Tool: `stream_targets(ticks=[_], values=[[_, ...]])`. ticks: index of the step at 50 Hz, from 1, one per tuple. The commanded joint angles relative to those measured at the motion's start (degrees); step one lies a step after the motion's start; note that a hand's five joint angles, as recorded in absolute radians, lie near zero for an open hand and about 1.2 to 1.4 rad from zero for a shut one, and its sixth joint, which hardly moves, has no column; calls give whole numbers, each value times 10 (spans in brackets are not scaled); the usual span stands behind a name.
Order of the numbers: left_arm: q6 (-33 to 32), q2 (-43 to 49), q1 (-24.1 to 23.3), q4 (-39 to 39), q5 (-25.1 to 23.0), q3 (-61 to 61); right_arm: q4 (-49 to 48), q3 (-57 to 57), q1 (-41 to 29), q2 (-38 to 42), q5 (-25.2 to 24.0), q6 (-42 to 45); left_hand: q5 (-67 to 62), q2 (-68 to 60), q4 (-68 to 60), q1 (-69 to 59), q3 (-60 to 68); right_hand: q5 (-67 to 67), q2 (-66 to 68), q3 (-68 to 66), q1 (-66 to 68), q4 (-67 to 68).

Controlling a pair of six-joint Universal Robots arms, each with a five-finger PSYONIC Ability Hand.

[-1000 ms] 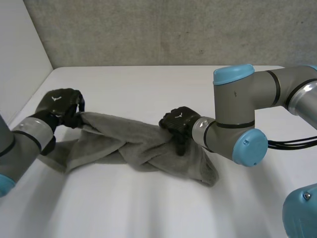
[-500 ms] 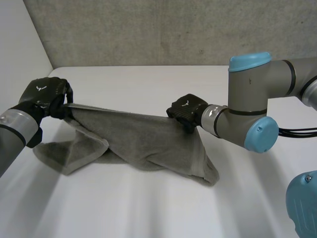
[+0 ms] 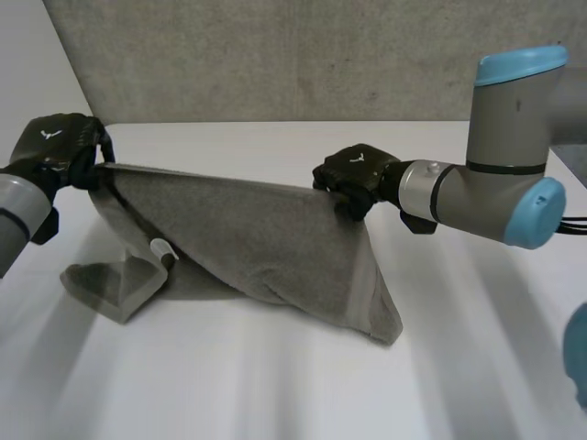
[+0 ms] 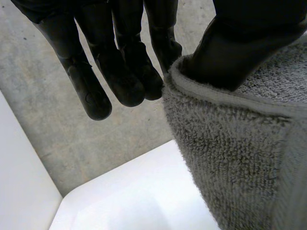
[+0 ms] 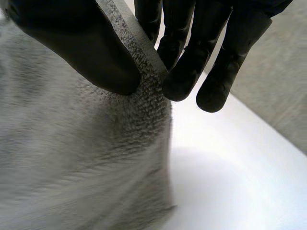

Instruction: Fold the towel.

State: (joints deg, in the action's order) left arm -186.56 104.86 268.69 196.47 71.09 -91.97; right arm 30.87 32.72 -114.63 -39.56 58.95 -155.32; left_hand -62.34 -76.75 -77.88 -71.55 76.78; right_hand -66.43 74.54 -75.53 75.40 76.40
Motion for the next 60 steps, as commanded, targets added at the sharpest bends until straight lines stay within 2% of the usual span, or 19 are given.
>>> stream_targets(ticks=[1, 5, 8, 12, 17, 23, 26, 30, 31, 33, 36, 38, 44, 48, 50, 52, 53, 54, 60], values=[[1, 116, -75, 11, 10, 178, -49, -194, -2, 91, 88, -2, -77, -32, -21, -85, 32, -36, 55, -45, 46, 36], [4, 122, -94, 15, 18, 276, -111, -379, -2, 111, 174, -11, -77, -32, -21, -85, 32, -36, 55, -45, 46, 36], [6, 114, -105, 39, 49, 373, -165, -451, -8, 97, 209, -40, -77, -32, -21, -85, 32, -36, 55, -45, 46, 36], [9, 81, -106, 120, 93, 447, -193, -463, -9, 56, 221, -100, -77, -32, -21, -85, 32, -36, 55, -45, 46, 36], [9, 54, -105, 188, 99, 431, -192, -448, -2, 20, 215, -169, -77, -32, -21, -85, 32, -36, 55, -45, 46, 36], [12, 47, -95, 198, 87, 345, -127, -379, 1, 5, 186, -166, -77, -32, -21, -85, 32, -36, 55, -45, 46, 36], [12, 48, -90, 199, 56, 269, -66, -331, 3, 5, 165, -145, -77, -32, -21, -85, 32, -36, 55, -45, 46, 36], [8, 54, -62, 201, -18, 133, 13, -255, 3, 12, 133, -101, -77, -32, -21, -85, 32, -36, 55, -45, 46, 36], [8, 54, -62, 201, -18, 132, 41, -206, 2, 12, 120, -75, -77, -32, -21, -85, 32, -36, 55, -45, 46, 36], [7, 62, -53, 205, -67, 50, 66, -93, 1, 9, 99, -28, -77, -32, -21, -85, 32, -36, 55, -45, 46, 36], [2, 74, -53, 207, -90, 9, 58, -34, 3, 5, 91, -16, -77, -32, -21, -85, 32, -36, 55, -45, 46, 36], [-23, 92, -53, 206, -107, -35, 17, 75, 5, -11, 79, 3, -77, -32, -21, -85, 32, -36, 55, -45, 46, 36], [-72, 111, -50, 206, -107, -67, -87, 235, 18, -66, 78, 5, -77, -32, -21, -85, 32, -36, 55, -45, 46, 36], [-98, 141, -49, 199, -107, -65, -113, 283, 20, -95, 78, 5, -77, -32, -21, -85, 32, -36, 55, -45, 46, 36], [-103, 149, -49, 198, -107, -63, -122, 301, 20, -108, 78, 5, -23, 21, 32, -31, -21, -36, 55, -45, 46, 36], [-108, 163, -49, 200, -107, -63, -136, 327, 20, -128, 80, 5, 178, 222, 233, 170, -222, -36, 55, -45, 46, 36], [-108, 163, -49, 200, -107, -63, -136, 327, 20, -128, 80, 5, 179, 223, 234, 171, -223, -36, 55, -45, 46, 36], [-109, 171, -49, 200, -106, -61, -141, 337, 22, -136, 80, 3, 262, 306, 318, 254, -307, -36, 55, -45, 46, 36], [-144, 190, -49, 199, -104, -55, -147, 364, 53, -167, 78, -2, 300, 344, 355, 292, -344, -36, 55, -45, 46, 36]])
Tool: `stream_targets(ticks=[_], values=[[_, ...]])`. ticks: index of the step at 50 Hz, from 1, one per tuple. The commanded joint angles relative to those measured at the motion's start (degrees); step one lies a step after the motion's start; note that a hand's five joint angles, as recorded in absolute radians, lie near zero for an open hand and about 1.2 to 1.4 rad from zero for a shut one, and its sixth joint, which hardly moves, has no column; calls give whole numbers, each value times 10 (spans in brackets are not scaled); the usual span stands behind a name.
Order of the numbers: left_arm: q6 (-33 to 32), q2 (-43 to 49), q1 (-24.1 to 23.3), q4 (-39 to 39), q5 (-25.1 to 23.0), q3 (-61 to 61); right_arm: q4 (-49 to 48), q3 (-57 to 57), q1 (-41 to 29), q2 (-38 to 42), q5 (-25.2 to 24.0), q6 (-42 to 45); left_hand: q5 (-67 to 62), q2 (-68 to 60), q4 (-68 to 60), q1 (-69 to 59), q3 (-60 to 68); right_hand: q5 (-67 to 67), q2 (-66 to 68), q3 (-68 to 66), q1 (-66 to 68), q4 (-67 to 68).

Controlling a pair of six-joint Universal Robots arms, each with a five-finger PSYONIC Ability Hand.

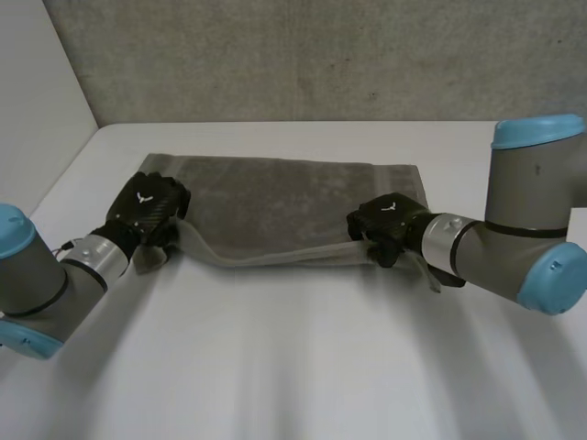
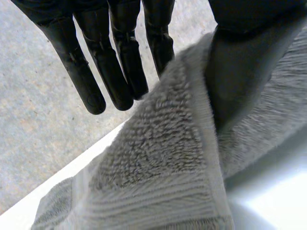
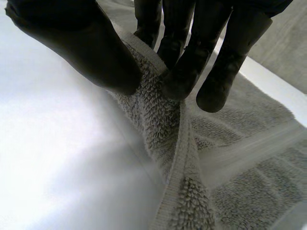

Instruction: Fold the towel.

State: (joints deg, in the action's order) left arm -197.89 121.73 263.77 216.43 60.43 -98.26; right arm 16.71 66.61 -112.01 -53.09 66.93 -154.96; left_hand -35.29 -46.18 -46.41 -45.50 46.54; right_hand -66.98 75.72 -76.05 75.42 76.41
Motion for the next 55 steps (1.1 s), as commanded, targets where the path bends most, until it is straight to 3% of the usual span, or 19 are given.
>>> stream_targets(ticks=[1, 20, 21, 22, 24, 28, 30, 33, 41, 55], values=[[-30, 21, 0, 0, 3, 8, -5, 25, 27, -32, -2, -6, 30, 38, 41, 32, -42, -30, 43, -39, 46, 36], [-71, 33, 9, 0, 68, 11, -19, 43, 79, -50, 7, -10, 26, 35, 37, 28, -39, -30, 43, -39, 46, 36], [-71, 32, 12, 0, 72, 11, -19, 47, 81, -50, 7, -10, -65, -57, -54, -63, 53, -30, 43, -39, 46, 36], [-71, 32, 12, 0, 72, 11, -19, 53, 80, -50, 7, -14, -66, -57, -55, -64, 54, -30, 43, -39, 46, 36], [-71, 25, 20, -2, 74, 11, -22, 62, 80, -50, 5, -18, -346, -337, -334, -344, 333, -30, 43, -39, 46, 36], [-69, 15, 24, -3, 74, 9, -37, 81, 79, -50, 7, -30, -347, -338, -336, -345, 335, -30, 43, -39, 46, 36], [-70, 11, 24, -9, 75, 9, -55, 105, 78, -50, 7, -42, -347, -338, -336, -345, 335, 212, -199, 203, -196, -206], [-69, 10, 25, -14, 75, 9, -68, 129, 76, -49, 7, -46, -347, -338, -336, -345, 335, 314, -301, 304, -298, -308], [-69, -6, 35, -15, 75, 4, -101, 159, 75, -50, 16, -46, -347, -338, -336, -345, 335, 383, -370, 374, -367, -377], [-67, -16, 50, -15, 76, 3, -101, 177, 75, -56, 32, -41, -347, -338, -336, -345, 335, 376, -364, 367, -361, -371]])
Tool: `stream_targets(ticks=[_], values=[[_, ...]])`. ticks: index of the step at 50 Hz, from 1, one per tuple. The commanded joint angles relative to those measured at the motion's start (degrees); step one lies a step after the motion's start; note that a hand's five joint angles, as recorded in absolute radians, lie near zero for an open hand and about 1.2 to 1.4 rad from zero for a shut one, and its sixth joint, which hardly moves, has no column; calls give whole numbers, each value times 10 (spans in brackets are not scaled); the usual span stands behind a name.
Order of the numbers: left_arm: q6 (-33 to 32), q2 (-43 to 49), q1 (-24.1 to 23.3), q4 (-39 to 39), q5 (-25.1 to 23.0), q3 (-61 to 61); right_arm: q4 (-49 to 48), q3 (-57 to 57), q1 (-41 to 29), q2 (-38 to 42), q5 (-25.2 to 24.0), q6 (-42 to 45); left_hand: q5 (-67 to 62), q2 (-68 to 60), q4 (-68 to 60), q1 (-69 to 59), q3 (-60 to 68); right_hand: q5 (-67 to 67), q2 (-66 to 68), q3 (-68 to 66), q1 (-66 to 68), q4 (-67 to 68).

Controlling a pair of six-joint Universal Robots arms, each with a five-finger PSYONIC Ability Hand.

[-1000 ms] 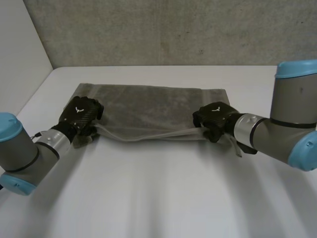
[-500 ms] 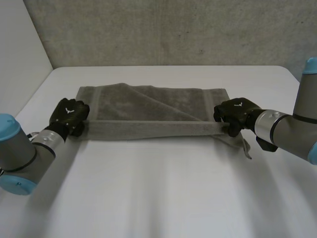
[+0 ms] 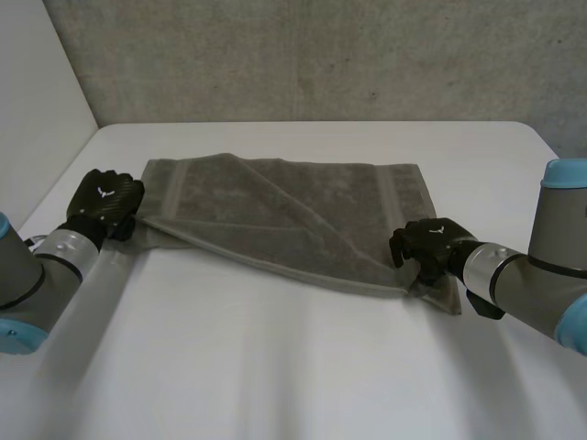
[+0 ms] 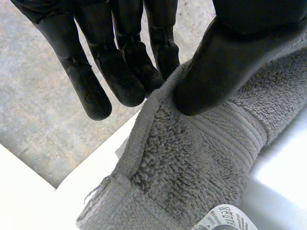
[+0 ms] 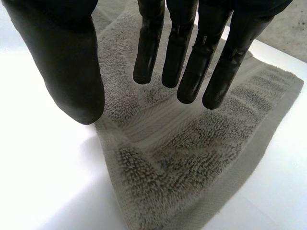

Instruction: Fold the towel.

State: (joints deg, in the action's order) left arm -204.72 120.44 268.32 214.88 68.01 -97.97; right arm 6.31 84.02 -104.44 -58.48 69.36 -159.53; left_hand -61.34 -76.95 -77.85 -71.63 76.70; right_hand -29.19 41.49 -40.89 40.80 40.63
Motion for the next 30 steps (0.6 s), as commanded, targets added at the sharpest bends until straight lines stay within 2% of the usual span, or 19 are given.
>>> stream_targets(ticks=[1, 20, 30], values=[[1, -3, 5, 0, 0, 0, 3, 3, -1, -2, 8, 4, -87, -31, -22, -84, 33, -2, -21, 15, -14, -13], [1, -5, 4, -1, -1, -1, -2, 50, 8, -16, 17, 10, -87, -31, -22, -84, 33, 5, -28, 22, -21, -20], [1, -5, 4, -1, 0, -2, -40, 74, 8, -16, 17, 10, -87, -31, -22, -84, 33, -8, -15, 9, -8, -6]])
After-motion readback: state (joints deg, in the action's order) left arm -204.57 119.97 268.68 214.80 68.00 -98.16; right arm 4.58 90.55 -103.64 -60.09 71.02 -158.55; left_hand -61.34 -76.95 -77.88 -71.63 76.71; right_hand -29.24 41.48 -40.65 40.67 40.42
